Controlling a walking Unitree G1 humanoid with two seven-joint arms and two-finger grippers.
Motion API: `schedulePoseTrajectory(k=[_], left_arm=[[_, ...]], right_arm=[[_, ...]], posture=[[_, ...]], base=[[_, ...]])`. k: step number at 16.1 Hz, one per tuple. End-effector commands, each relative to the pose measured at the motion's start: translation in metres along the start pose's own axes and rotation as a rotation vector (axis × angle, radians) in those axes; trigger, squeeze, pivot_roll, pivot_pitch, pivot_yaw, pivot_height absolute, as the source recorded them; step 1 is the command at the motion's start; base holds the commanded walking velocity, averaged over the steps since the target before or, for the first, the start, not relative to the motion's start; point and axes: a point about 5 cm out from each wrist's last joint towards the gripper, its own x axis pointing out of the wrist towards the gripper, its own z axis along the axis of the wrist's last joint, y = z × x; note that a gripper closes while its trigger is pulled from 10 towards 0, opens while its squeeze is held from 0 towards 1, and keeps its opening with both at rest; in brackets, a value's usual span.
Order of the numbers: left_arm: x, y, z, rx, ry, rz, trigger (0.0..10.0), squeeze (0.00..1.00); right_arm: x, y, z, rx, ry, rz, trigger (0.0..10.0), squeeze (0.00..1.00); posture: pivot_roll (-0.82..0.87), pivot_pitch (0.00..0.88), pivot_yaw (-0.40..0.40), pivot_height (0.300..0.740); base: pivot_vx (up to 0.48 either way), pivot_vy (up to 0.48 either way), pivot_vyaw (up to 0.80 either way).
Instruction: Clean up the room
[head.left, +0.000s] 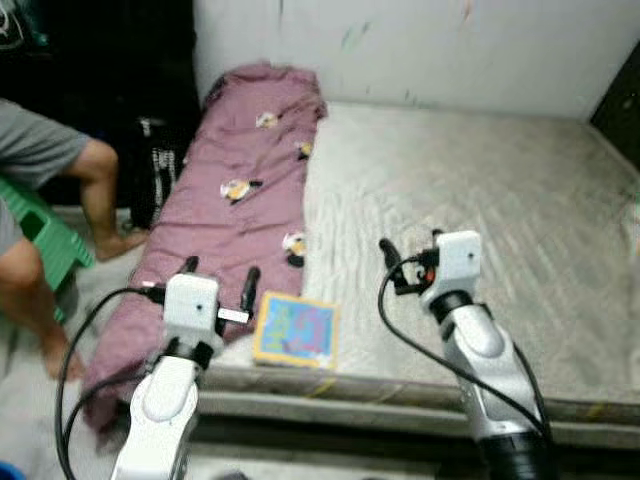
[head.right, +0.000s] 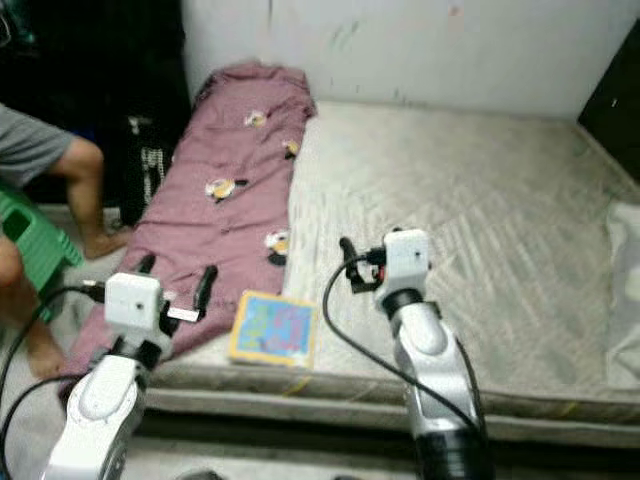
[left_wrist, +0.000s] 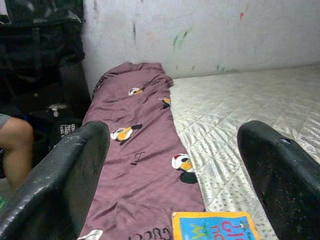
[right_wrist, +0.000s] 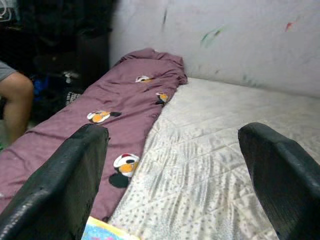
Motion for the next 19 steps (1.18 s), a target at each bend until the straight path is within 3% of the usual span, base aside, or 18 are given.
schedulePoseTrajectory(k=[1, 5, 10, 19], left_arm=[[-0.0002, 0.003, 0.0012, 0.006, -0.004, 0.005, 10.0, 0.0], [0.0005, 0.0029, 0.0013, 0.003, -0.004, 0.004, 10.0, 0.0], [0.0003, 0.0026, 0.0054, -0.008, -0.033, -0.009, 10.0, 0.0], [-0.0003, 0.0024, 0.0055, -0.01, -0.034, -0.018, 10.0, 0.0]], right_arm=[[0.0026, 0.0048, 0.0053, 0.001, -0.018, 0.013, 10.0, 0.0], [0.0029, 0.0046, 0.0053, 0.0, -0.017, 0.012, 10.0, 0.0], [0.0033, 0.0045, 0.0052, 0.0, -0.017, 0.011, 10.0, 0.0], [0.0038, 0.0036, 0.0047, 0.009, -0.013, 0.004, 10.0, 0.0]], posture=[[0.0, 0.002, -0.053, 0.74], [0.0, 0.003, -0.053, 0.74], [0.0, 0.003, -0.053, 0.74], [0.0, 0.005, -0.053, 0.74]], base=[[0.0, -0.326, 0.0], [0.0, -0.33, 0.0], [0.0, 0.0, 0.0], [0.277, 0.0, -0.3]])
